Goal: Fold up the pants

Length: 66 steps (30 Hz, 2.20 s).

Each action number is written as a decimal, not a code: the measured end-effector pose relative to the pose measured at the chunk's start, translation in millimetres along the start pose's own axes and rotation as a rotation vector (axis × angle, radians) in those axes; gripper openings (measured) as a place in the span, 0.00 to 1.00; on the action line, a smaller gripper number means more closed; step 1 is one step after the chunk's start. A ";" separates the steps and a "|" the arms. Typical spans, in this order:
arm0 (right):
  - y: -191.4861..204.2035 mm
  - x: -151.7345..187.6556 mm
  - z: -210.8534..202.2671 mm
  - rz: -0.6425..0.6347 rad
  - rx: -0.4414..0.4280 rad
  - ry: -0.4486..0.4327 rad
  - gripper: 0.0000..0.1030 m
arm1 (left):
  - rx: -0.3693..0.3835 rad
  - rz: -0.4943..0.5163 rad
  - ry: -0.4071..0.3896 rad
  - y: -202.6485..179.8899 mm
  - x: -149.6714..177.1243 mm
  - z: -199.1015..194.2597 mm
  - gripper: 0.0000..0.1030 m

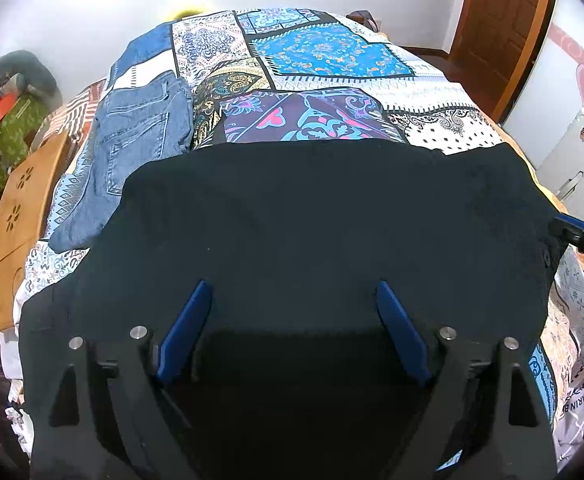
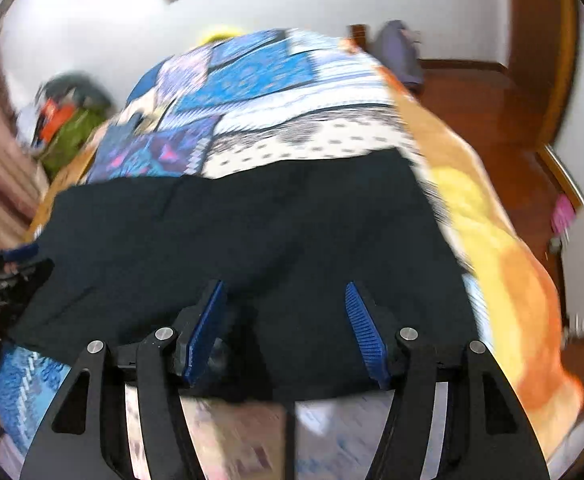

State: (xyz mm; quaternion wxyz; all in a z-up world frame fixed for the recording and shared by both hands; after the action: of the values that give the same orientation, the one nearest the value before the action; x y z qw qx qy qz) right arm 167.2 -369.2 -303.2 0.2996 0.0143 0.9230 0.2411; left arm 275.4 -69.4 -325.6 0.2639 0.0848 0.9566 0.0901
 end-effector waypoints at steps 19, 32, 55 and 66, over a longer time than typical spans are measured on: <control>-59.5 27.7 -7.1 0.375 -0.089 -0.176 0.57 | -0.003 0.000 -0.001 -0.7 -0.1 0.2 0.84; -37.1 -6.0 -23.2 0.250 -0.126 -0.238 0.07 | -0.025 0.026 -0.038 1.1 -2.8 -17.8 0.84; 160.0 -67.6 -19.4 -0.125 -0.436 -0.248 0.07 | -0.025 -0.146 -0.245 86.2 15.2 -108.1 0.84; 223.3 -17.6 70.5 -0.282 -0.463 0.056 0.08 | -0.045 -0.247 -0.201 130.4 37.8 -99.0 0.84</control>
State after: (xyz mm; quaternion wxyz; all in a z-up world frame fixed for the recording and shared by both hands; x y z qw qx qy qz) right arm 194.7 -144.1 -242.0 0.2997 -0.1898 0.8442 0.4019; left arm 206.9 52.3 -232.2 0.3693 -0.0308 0.9262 0.0696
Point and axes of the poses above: each gripper's, at about its wrist camera, not at the fingertips, and z roughly the way its jaws point, y to its left, x to its underside, the point moved 2 cm from there along z, roughly the way its jaws point, and after that the axes turned 13 degrees about -x, right-handed, at the moved point
